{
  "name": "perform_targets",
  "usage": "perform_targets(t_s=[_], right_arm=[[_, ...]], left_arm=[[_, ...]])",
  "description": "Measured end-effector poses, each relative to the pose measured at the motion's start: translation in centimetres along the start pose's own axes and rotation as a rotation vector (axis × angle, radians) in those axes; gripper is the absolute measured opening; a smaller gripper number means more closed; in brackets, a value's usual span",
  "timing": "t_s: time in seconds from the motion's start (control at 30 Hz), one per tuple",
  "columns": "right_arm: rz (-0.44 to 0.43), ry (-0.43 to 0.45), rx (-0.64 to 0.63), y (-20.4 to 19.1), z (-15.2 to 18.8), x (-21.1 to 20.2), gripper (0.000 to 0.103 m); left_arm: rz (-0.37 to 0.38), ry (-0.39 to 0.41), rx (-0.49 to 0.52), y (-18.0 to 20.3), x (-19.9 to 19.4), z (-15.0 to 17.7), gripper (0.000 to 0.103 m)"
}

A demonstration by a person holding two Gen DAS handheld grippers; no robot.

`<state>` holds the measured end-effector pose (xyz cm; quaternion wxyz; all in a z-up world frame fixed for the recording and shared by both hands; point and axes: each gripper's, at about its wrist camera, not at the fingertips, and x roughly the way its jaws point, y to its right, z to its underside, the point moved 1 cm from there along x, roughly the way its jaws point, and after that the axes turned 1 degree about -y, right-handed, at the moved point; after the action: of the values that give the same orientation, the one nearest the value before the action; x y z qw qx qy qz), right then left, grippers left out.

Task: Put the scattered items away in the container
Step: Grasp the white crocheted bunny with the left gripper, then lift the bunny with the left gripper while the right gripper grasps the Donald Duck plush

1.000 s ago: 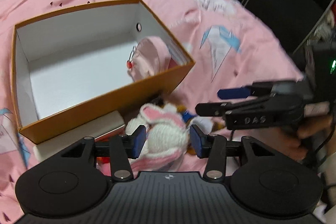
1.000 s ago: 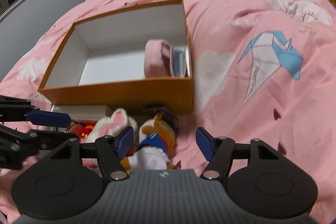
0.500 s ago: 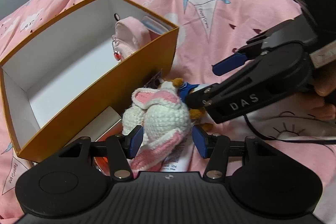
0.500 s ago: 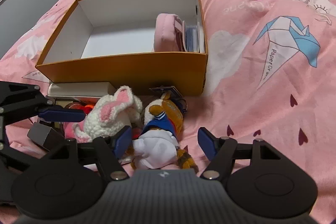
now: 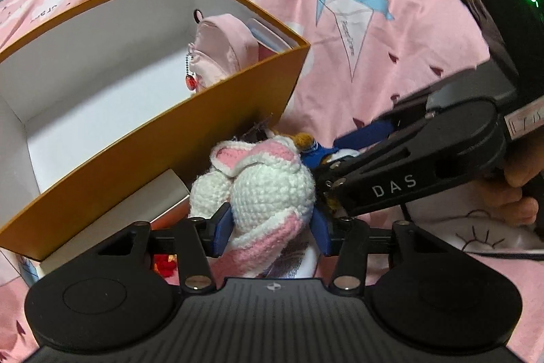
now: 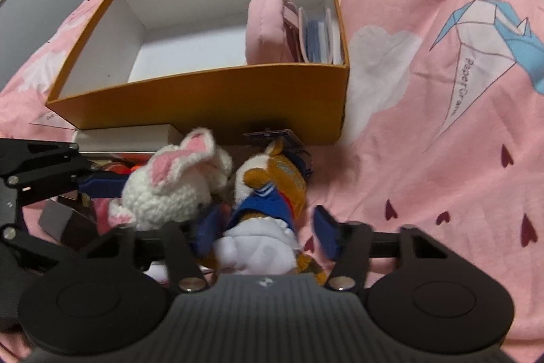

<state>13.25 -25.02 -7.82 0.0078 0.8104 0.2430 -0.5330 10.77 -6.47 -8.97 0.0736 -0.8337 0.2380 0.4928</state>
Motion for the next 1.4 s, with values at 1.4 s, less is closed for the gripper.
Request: perform_targets(t_s=[1.4], right_arm=[[0.026, 0.040, -0.097, -1.7, -0.1, -2.6, 0.038]], left_arm=[[0.130, 0.055, -0.293, -7.4, -5.3, -1.4, 0.058]])
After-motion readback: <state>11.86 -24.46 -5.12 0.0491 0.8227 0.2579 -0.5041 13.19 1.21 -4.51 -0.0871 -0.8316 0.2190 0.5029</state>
